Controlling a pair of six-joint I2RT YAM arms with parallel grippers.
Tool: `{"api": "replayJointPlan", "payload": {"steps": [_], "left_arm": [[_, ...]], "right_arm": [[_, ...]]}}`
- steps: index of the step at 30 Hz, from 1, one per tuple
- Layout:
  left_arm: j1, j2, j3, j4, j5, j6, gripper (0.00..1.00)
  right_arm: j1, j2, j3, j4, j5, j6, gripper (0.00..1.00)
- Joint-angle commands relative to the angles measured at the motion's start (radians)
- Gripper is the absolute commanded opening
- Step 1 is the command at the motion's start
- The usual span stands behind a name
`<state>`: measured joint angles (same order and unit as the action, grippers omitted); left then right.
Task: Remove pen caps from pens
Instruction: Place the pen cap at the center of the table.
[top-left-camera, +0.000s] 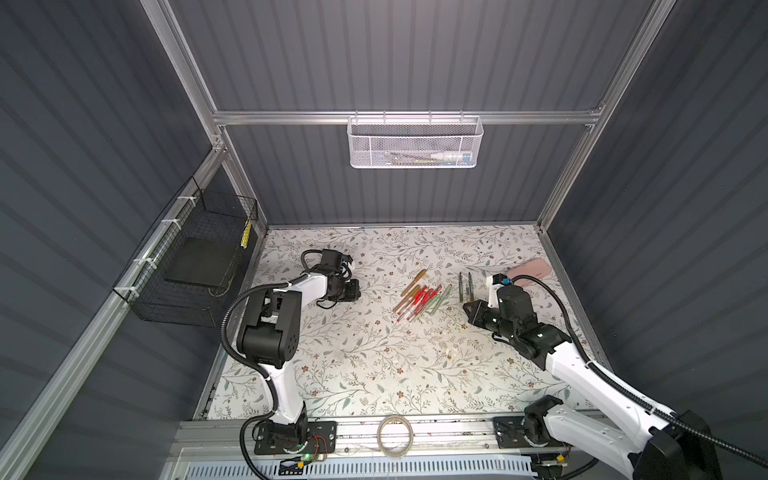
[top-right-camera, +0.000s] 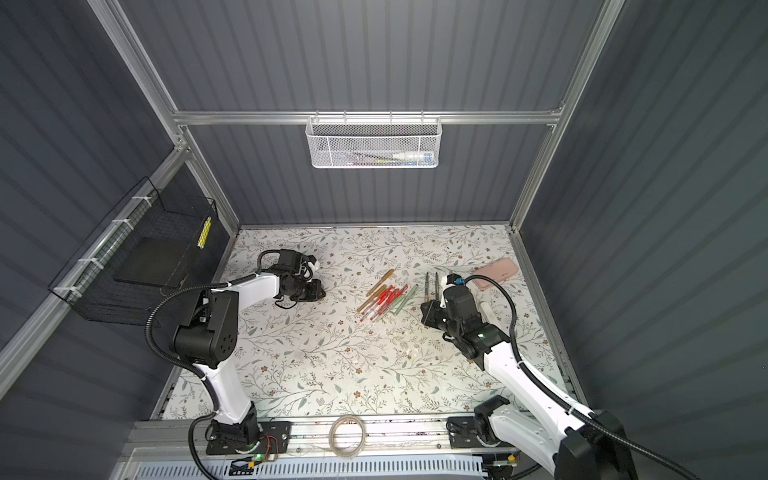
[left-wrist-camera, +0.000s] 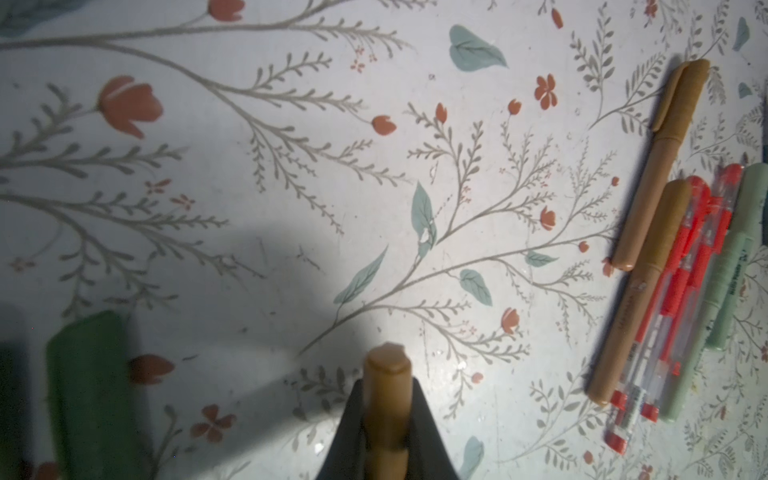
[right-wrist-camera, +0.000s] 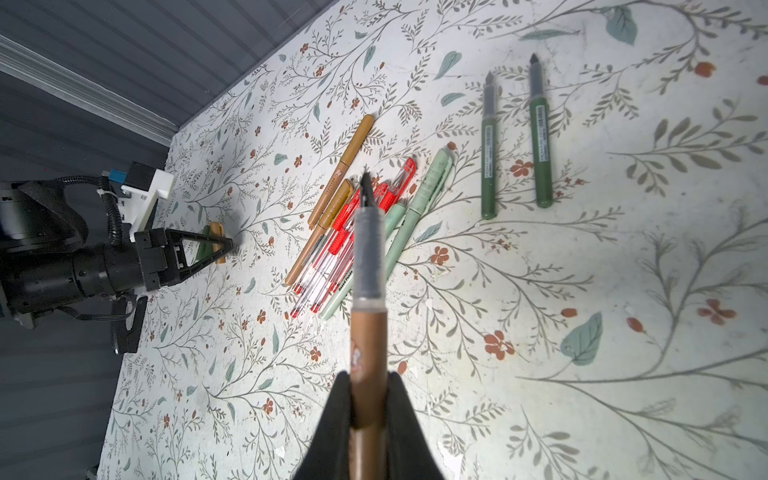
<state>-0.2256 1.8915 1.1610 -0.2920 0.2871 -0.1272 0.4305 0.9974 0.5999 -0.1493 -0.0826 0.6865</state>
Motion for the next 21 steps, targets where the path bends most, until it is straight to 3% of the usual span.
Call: {"api": "replayJointPlan", "payload": {"steps": [1,7,14,21], "left_arm": [[0.006,0.013,-0.012,0.000,-0.031,-0.002,0.17],[0.006,0.032,-0.001,-0.011,-0.055,-0.002,0.31],[0.006,0.065,0.038,-0.048,-0.082,0.001,0.33],[0.006,0.014,0.012,-0.035,-0.048,-0.021,0.34]], "right_arm": [[-0.009,0.003,0.003,-0.002,-0.008,-0.003,0.00],[-0.012,-0.008,0.007,-0.013,0.002,-0.010,0.00],[-0.025,-0.035,0.005,-0.036,0.012,-0.019,0.00],[-0.065,-0.056,0.049,-0.121,0.051,-0.068,0.00]]}}
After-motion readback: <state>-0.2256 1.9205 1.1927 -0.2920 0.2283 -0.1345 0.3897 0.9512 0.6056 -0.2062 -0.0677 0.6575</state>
